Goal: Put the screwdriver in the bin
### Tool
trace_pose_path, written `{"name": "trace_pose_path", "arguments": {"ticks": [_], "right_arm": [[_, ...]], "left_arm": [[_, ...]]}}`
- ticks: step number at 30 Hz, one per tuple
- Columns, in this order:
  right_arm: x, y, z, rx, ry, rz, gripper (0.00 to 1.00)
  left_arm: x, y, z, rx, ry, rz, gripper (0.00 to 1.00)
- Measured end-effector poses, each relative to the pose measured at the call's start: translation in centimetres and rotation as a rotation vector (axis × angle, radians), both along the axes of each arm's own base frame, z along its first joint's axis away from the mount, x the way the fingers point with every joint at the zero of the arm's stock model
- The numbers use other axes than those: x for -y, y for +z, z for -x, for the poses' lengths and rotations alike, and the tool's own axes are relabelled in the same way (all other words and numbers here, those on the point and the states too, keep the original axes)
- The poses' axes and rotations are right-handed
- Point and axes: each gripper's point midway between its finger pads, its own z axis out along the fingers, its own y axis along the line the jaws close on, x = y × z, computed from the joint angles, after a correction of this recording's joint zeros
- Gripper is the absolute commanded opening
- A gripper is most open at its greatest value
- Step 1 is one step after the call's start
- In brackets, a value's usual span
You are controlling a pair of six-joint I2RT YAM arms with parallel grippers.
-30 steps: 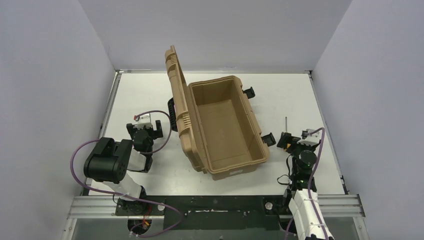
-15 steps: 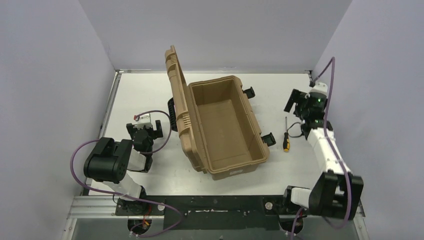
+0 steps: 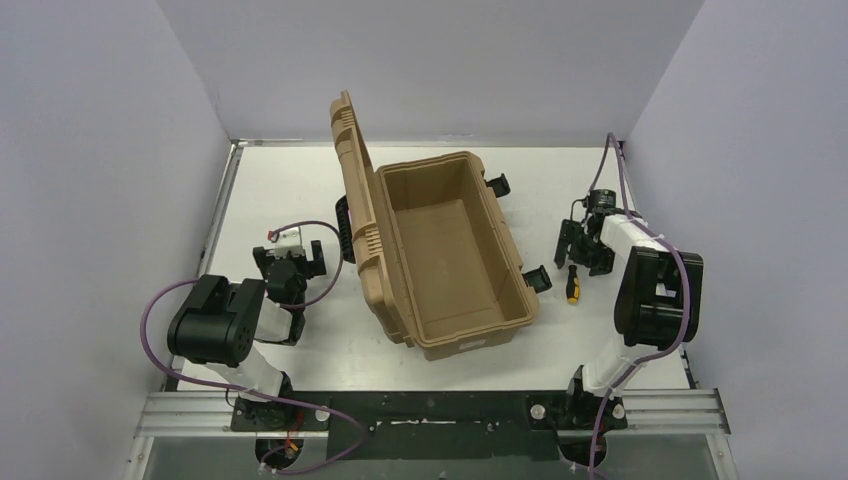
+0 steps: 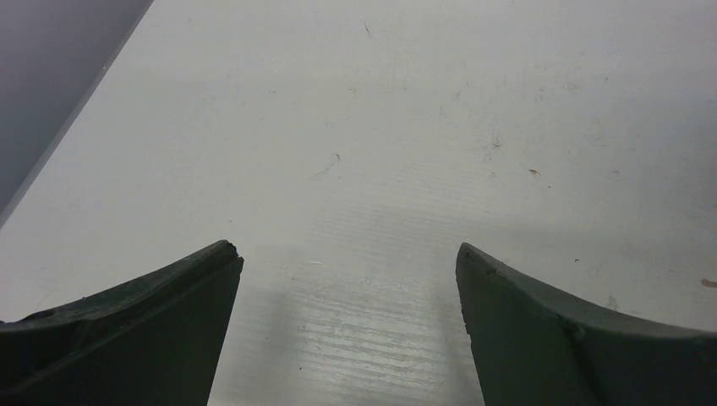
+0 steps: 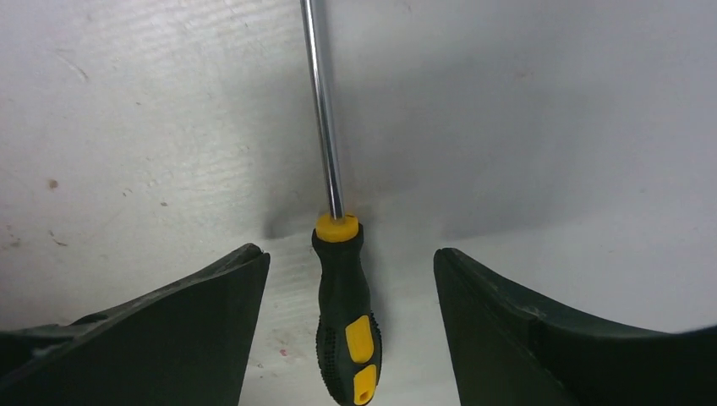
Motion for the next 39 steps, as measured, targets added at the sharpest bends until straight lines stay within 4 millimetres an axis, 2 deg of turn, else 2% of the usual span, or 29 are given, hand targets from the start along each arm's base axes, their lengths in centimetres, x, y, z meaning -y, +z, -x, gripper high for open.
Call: {"name": "trace_pose_path", "arguments": {"ticks": [2,4,7,9,13,16,18,20,24,27,29,31,34,35,39], "right_arm": [[-0.1,-0.7,0.6,-0.025,-0.001,-0.007,0.6],[-0.3,-1.4,1.3,-0.055,0.002,-0.011,0.45],[-0.6,-1.5,1.3,-0.056,0.001,-0.029,0.2],[-0.7,-1.5,1.3,-0.056,0.01,-0.032,0.0],[-0.8,-1.2,1.4,-0.067,0.02,-0.035,0.0],[-0.8,-0.1,1.5,-0.088,0.026,-0.038,0.0],[-0.6,1.7,0.5,-0.077,0.027,-0.035,0.0],[-0.3,4.6,-1.4,-0.029,0.027,-0.028,0.0],[-0.1,12.2,-5.8,0.14,0.036,-0.002,0.0],[-0.7,18.2,-7.5,0.254,0.04,0.012,0.0],[-1.9,21.2,-8.0,0.308,0.055,0.013,0.0],[-4.0,24.1,-8.1,0.357,0.081,0.002,0.0],[-8.4,27.2,-7.9,0.416,0.137,-0.044,0.0],[-9.6,27.7,-7.8,0.426,0.151,-0.058,0.0],[-17.2,28.9,-6.5,0.449,0.256,-0.141,0.0]], "left_arm": [[0.0,0.0,0.0,0.0,0.0,0.0,0.97],[0.0,0.0,0.0,0.0,-0.001,0.0,0.97],[0.0,0.0,0.0,0.0,-0.001,0.0,0.97],[0.0,0.0,0.0,0.0,-0.001,0.0,0.97],[0.0,0.0,0.0,0.0,-0.001,0.0,0.97],[0.0,0.0,0.0,0.0,-0.002,0.0,0.97],[0.0,0.0,0.0,0.0,-0.002,0.001,0.97],[0.0,0.0,0.0,0.0,-0.002,0.0,0.97],[0.0,0.0,0.0,0.0,-0.001,0.0,0.97],[0.0,0.0,0.0,0.0,-0.001,0.0,0.97],[0.0,0.0,0.0,0.0,-0.001,0.0,0.97],[0.0,0.0,0.0,0.0,-0.001,0.0,0.97],[0.0,0.0,0.0,0.0,-0.001,0.0,0.97],[0.0,0.0,0.0,0.0,-0.001,0.0,0.97],[0.0,0.0,0.0,0.0,-0.001,0.0,0.97]]}}
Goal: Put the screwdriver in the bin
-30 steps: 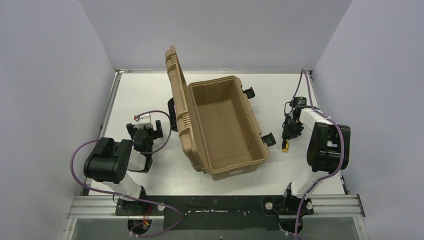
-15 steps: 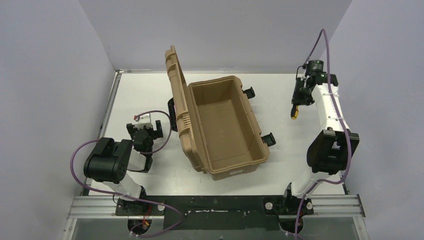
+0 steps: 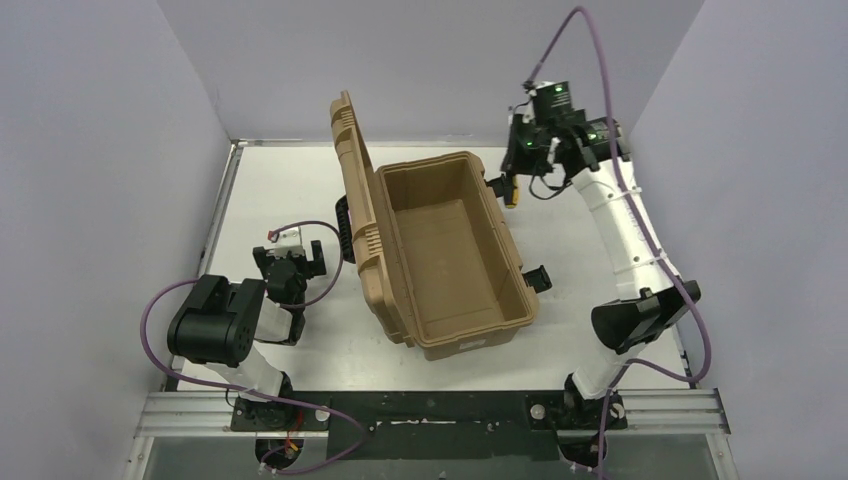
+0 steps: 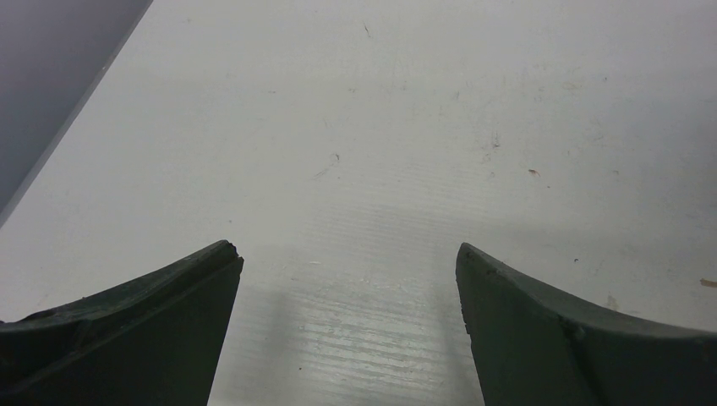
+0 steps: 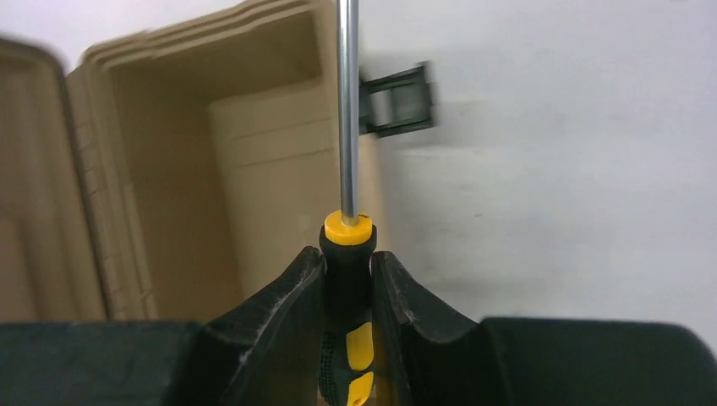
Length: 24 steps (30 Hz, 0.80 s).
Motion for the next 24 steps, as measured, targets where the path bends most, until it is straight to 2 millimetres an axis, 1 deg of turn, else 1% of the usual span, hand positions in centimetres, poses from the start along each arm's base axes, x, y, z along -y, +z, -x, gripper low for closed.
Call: {"name": "trace_pose_path", "arguments": {"ticks": [3,4,5,6,7,8,10,12,13,16,17,18,21,24], "right_arm": [[-6.2,-0.5,1.6,-0.016,0.113,-0.035,0.0],[-7.8,-0.9,2.0,-0.023,0.141,-0.041,0.0],[-9.8,-1.8,2.6,-0.038,0.182,-0.047,0.0],[-11.0,-2.6,3.0,-0.053,0.204,-0.046,0.0],[-12.3,-4.1,3.5,-0.08,0.227,-0.042,0.0],[-12.9,-5.3,3.8,-0.104,0.237,-0.034,0.0],[-13.7,-8.6,4.5,-0.165,0.253,-0.009,0.0],[-14.2,-12.3,5.2,-0.234,0.262,0.019,0.0],[-14.3,-13.7,5.5,-0.259,0.266,0.03,0.0],[-14.8,-18.7,6.4,-0.352,0.279,0.072,0.0],[-14.9,-19.9,6.6,-0.37,0.282,0.083,0.0],[-14.9,-21.6,6.8,-0.395,0.283,0.097,0.0],[-14.7,-25.2,7.3,-0.446,0.291,0.131,0.0],[-14.5,-27.5,7.6,-0.472,0.296,0.15,0.0]], "left_arm": [[0.0,0.0,0.0,0.0,0.0,0.0,0.97],[0.0,0.0,0.0,0.0,0.0,0.0,0.97],[0.0,0.0,0.0,0.0,0.0,0.0,0.97],[0.0,0.0,0.0,0.0,0.0,0.0,0.97],[0.0,0.0,0.0,0.0,0.0,0.0,0.97],[0.0,0.0,0.0,0.0,0.0,0.0,0.97],[0.0,0.0,0.0,0.0,0.0,0.0,0.97],[0.0,0.0,0.0,0.0,0.0,0.0,0.97],[0.0,0.0,0.0,0.0,0.0,0.0,0.97],[0.0,0.0,0.0,0.0,0.0,0.0,0.97],[0.0,0.0,0.0,0.0,0.0,0.0,0.97],[0.0,0.0,0.0,0.0,0.0,0.0,0.97],[0.0,0.0,0.0,0.0,0.0,0.0,0.97],[0.0,0.0,0.0,0.0,0.0,0.0,0.97]]}}
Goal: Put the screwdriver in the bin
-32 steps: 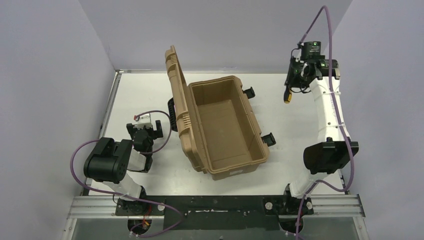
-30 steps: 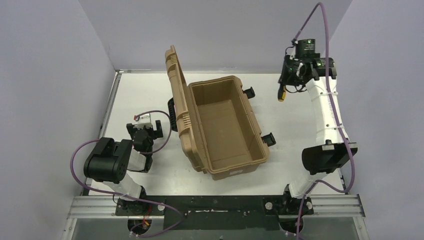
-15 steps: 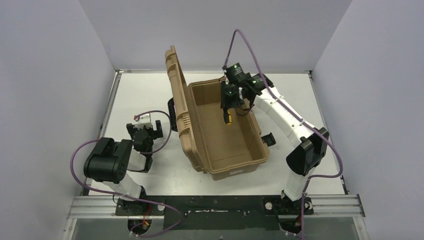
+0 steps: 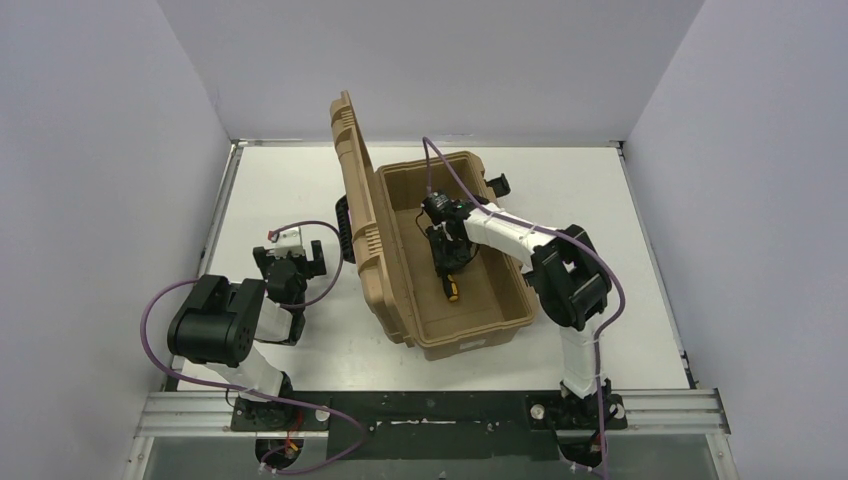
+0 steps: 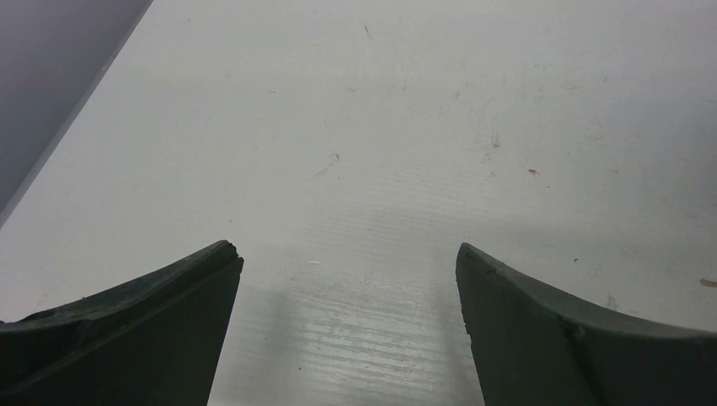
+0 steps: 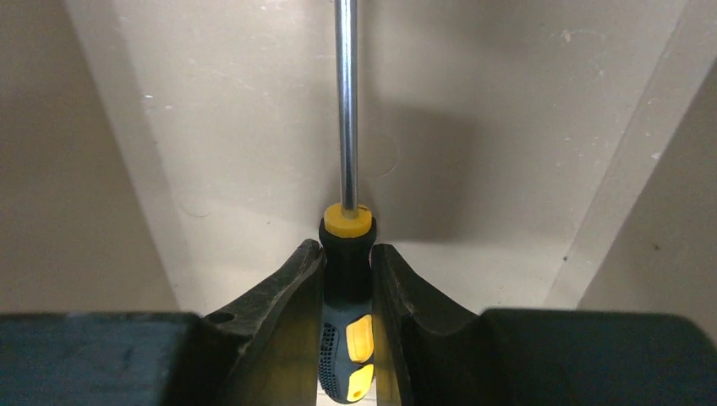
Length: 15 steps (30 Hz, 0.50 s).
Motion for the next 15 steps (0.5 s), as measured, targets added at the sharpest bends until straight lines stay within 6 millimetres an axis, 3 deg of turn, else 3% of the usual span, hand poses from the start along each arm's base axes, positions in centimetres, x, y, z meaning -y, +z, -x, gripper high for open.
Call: {"name": "trace_pose_path", "arguments": {"ticks": [2,4,8,10,15], "right_arm": [[0.1,-1.0,0.1,-0.007,0.0,0.006,0.09],[0.2,-1.4,0.1,-0.005,-0.001,0.006,0.26],[0.0,-1.5,-0.2,0.011,-0.007,0.002,0.5],[-0.1,-1.5,-0.5,0.023,-0.008,-0.002,0.55],[0.0,-1.2,-0.8,0.028,-0.009,0.0,0.56]], "left_arm": [[0.0,0.0,0.0,0.0,0.0,0.0,0.97],[0.0,0.0,0.0,0.0,0.0,0.0,0.97],[0.0,0.0,0.0,0.0,0.0,0.0,0.97],[0.0,0.0,0.0,0.0,0.0,0.0,0.97],[0.0,0.0,0.0,0.0,0.0,0.0,0.97]]}}
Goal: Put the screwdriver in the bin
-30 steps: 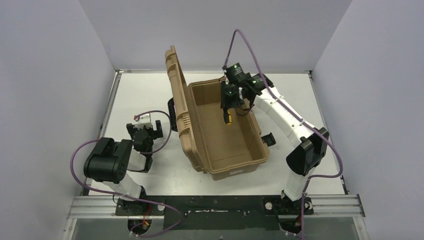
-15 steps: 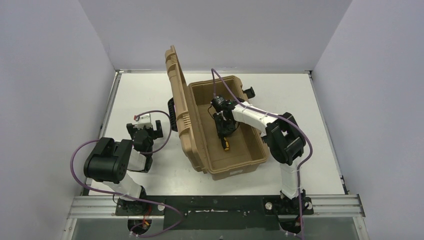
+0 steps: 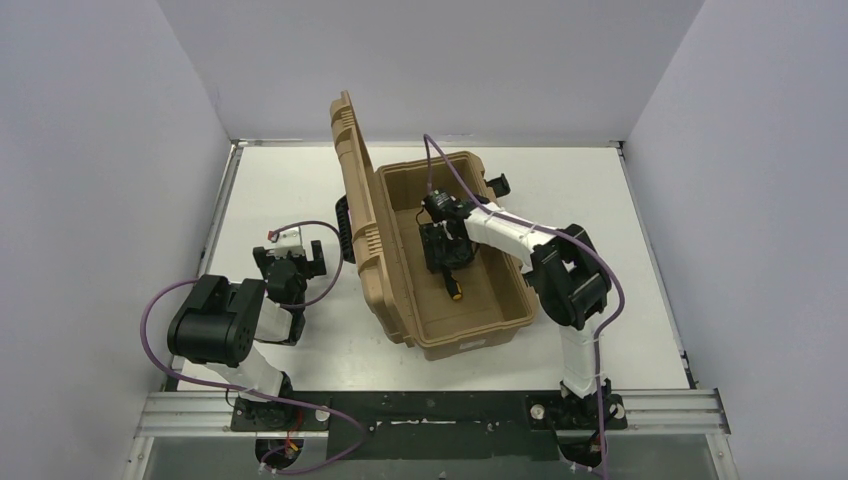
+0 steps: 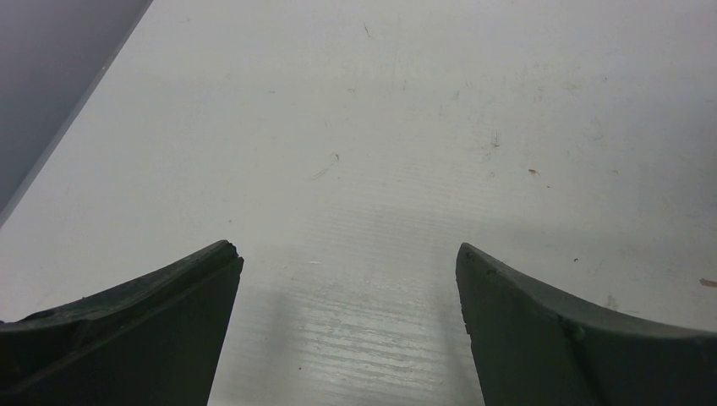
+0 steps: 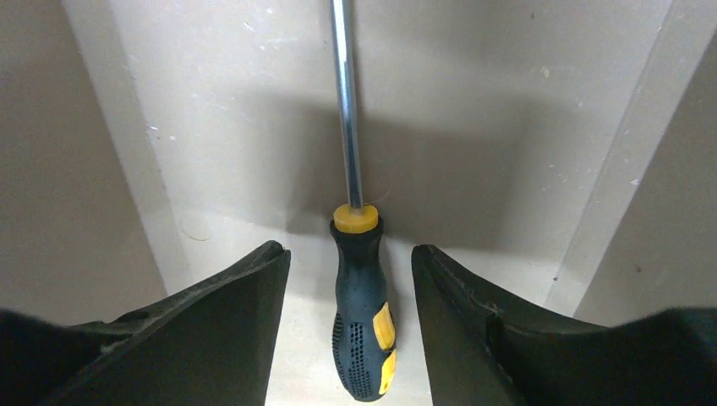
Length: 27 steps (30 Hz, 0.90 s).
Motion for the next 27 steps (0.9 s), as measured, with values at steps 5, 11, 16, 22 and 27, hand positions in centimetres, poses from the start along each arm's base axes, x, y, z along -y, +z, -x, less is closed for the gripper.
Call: {"name": "trace_pose_path", "arguments": {"ticks": [5,11,16,22,27], "right_arm": [[-1.0,2.7,-1.5,0.06,0.034,-0.031,0.63],[-0.8,11.4,-4.0,0.29,0.092,-0.126,0.94],[4.2,20.8,-6.4,0.591,0.047,-0.211,1.0],[13.1,25.9,-7.7,0.873,-0.115,-0.192,1.0],[22.2,22.6,-8.4,0.92,-0.332,-0.129,1.0]], "left_arm": [[0.0,0.0,0.0,0.0,0.0,0.0,0.97],[0.0,0.0,0.0,0.0,0.0,0.0,0.97],[0.0,0.0,0.0,0.0,0.0,0.0,0.97],[0.0,0.0,0.0,0.0,0.0,0.0,0.97],[0.0,0.0,0.0,0.0,0.0,0.0,0.97]]}}
